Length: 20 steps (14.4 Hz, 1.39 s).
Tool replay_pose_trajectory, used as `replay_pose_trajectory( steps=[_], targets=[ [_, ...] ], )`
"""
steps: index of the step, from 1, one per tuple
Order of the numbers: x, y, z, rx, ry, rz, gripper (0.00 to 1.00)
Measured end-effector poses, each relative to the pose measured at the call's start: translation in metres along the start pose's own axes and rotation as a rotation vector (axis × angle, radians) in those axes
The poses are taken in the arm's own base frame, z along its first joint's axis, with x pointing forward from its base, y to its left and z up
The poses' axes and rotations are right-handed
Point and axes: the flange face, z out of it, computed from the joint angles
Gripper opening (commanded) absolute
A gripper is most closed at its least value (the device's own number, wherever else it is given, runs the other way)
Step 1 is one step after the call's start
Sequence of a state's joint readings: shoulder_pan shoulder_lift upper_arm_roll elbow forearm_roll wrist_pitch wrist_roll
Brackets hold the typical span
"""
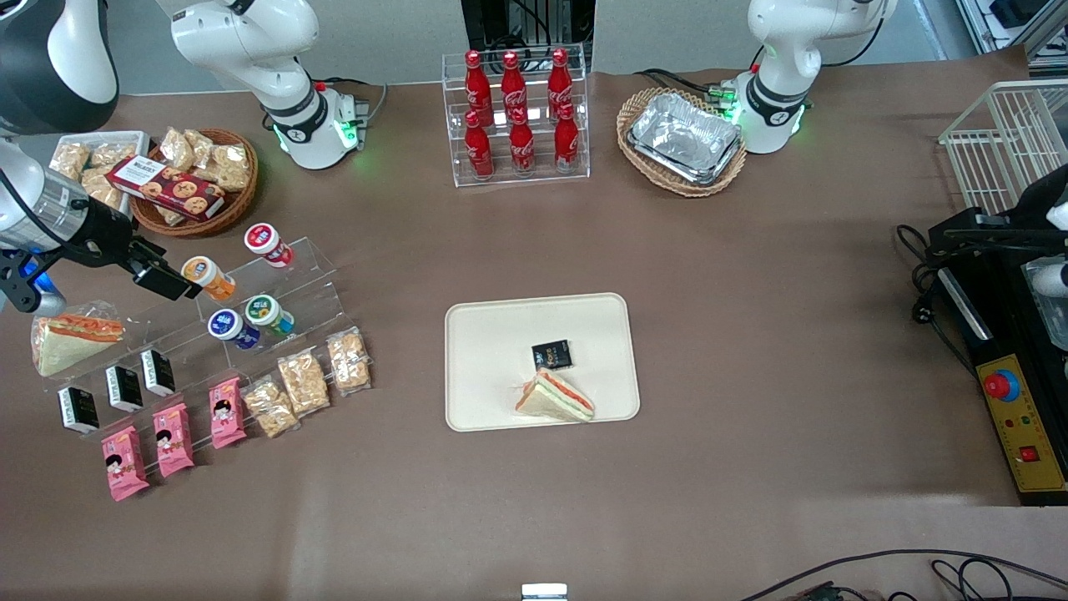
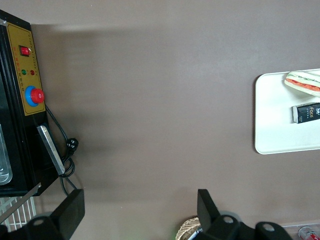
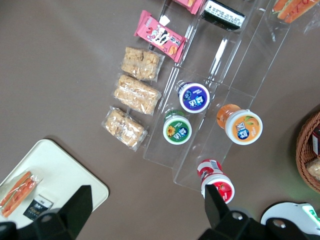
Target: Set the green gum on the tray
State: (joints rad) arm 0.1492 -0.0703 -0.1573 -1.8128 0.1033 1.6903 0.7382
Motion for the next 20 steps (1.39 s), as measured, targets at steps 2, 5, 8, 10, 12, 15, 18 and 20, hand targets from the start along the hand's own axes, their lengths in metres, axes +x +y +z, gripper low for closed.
replay_pose_trajectory(
  steps=[2, 5, 8, 10, 12, 15, 18, 20],
  targets=[
    [0.005, -0.003, 0.012, -0.017, -0.016, 0.023, 1.00],
    [0.021, -0.014, 0.054, -0.043, -0.032, 0.044, 1.00],
    [0.035, -0.017, 0.113, -0.055, -0.026, 0.052, 1.00],
    [0.038, -0.012, 0.150, -0.060, -0.021, 0.052, 1.00],
    [0.035, -0.004, 0.181, -0.060, -0.015, 0.056, 1.00],
    [0.026, 0.010, 0.215, -0.067, -0.015, 0.058, 1.00],
    [0.012, 0.019, 0.226, -0.077, -0.029, 0.051, 1.00],
    [0.002, 0.021, 0.225, -0.076, -0.033, 0.041, 1.00]
  ],
)
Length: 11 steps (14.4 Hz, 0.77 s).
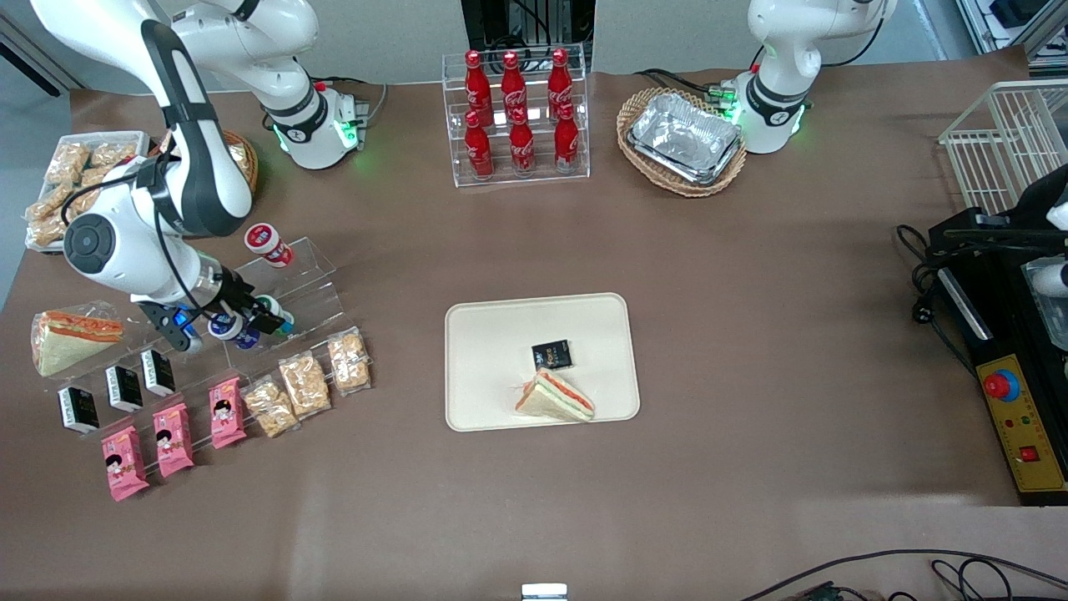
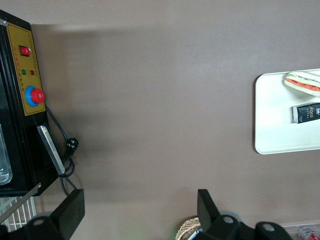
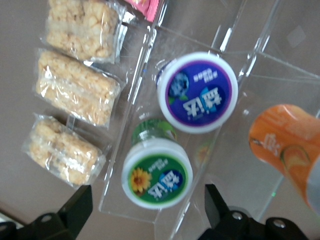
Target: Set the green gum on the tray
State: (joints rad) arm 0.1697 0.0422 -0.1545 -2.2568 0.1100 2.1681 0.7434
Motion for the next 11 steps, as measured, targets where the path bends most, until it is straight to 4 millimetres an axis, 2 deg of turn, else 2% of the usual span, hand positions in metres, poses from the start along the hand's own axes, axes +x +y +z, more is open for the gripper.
replay_pose_trajectory(
  steps=[4, 11],
  targets=[
    [-0.014, -0.001, 0.003, 0.000, 0.000, -0.022, 1.00],
    [-0.012, -0.001, 0.011, 0.007, 0.045, -0.041, 1.00]
  ],
)
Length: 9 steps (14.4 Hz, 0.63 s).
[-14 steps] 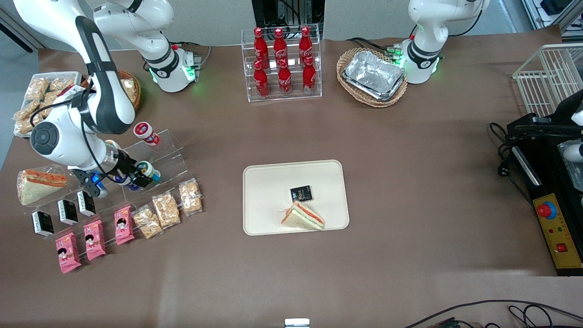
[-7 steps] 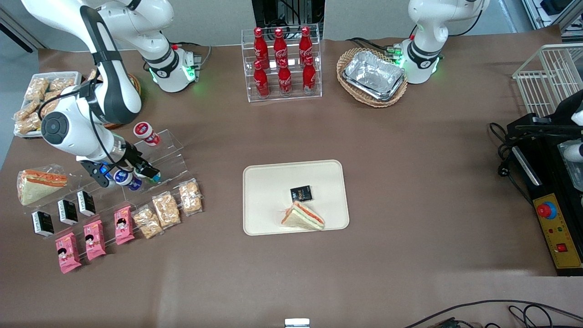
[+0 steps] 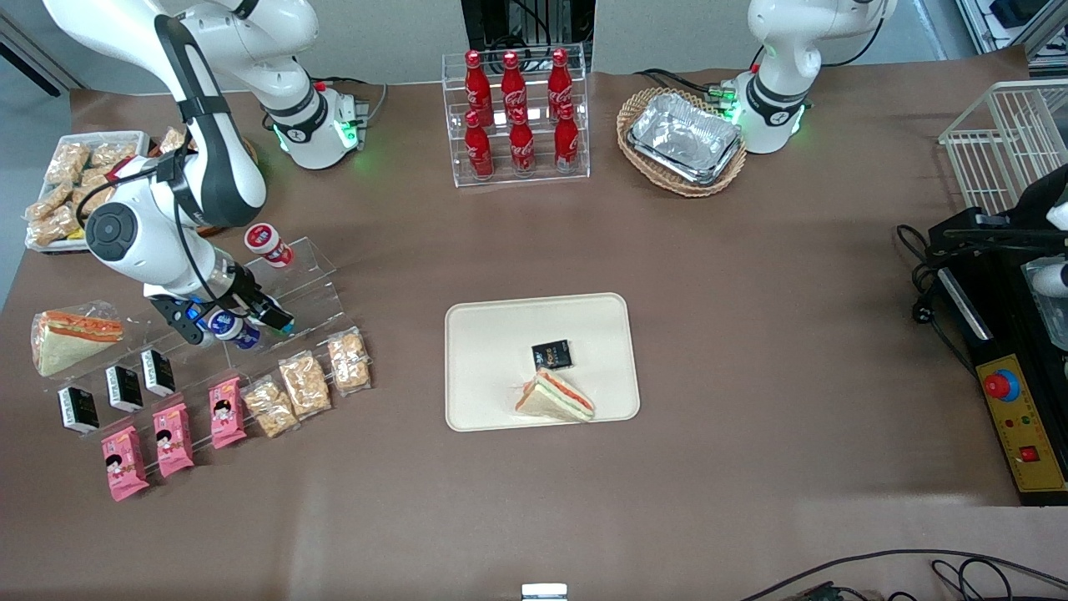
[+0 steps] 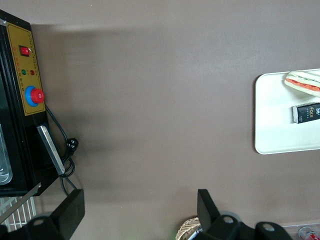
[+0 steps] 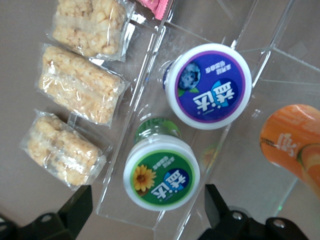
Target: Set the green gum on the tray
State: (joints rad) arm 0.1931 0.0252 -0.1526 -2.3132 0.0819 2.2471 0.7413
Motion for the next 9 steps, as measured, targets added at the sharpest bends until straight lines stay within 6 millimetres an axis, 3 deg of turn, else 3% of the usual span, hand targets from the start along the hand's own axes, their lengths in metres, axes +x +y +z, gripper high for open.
replay_pose_trajectory(
  steps=[6, 7, 9],
  targets=[
    [0.0014, 0.0006, 0.0061, -0.012, 0.026, -0.019, 0.93],
    [0.0019, 0.0005, 0.0075, -0.016, 0.029, -0.023, 0.86],
    [0.0030, 0.0003, 0.0102, -0.026, 0.039, -0.034, 0.83]
  ],
)
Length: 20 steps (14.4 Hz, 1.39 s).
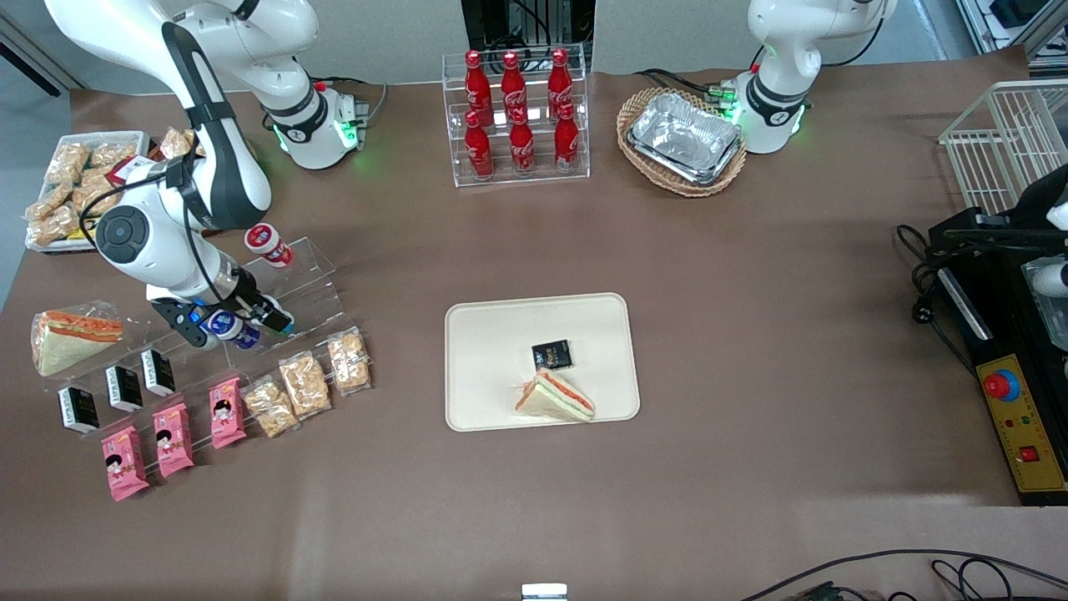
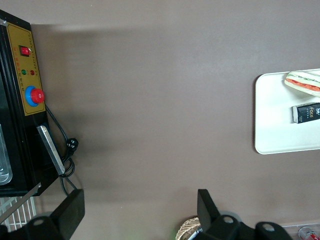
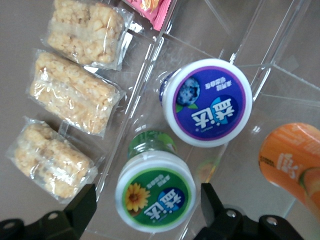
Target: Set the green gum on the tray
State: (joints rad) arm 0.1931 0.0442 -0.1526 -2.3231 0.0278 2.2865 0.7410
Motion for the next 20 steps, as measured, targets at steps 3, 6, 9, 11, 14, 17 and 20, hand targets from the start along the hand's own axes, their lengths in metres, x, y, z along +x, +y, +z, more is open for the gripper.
replay_pose_trajectory(
  steps=[3, 6, 9, 11, 14, 17, 20],
  targets=[
    [0.001, 0.000, 0.003, -0.006, 0.005, -0.006, 0.60],
    [0.001, -0.001, 0.003, -0.007, 0.010, -0.008, 0.43],
    [0.001, -0.001, 0.003, -0.006, 0.011, -0.009, 0.32],
    [0.001, -0.001, 0.003, -0.007, 0.013, -0.011, 0.24],
    [0.003, -0.002, -0.001, -0.001, 0.022, -0.013, 0.08],
    [0.005, -0.005, -0.032, 0.020, 0.040, -0.017, 0.09],
    [0.011, -0.011, -0.099, 0.007, 0.019, -0.043, 0.08]
  ],
)
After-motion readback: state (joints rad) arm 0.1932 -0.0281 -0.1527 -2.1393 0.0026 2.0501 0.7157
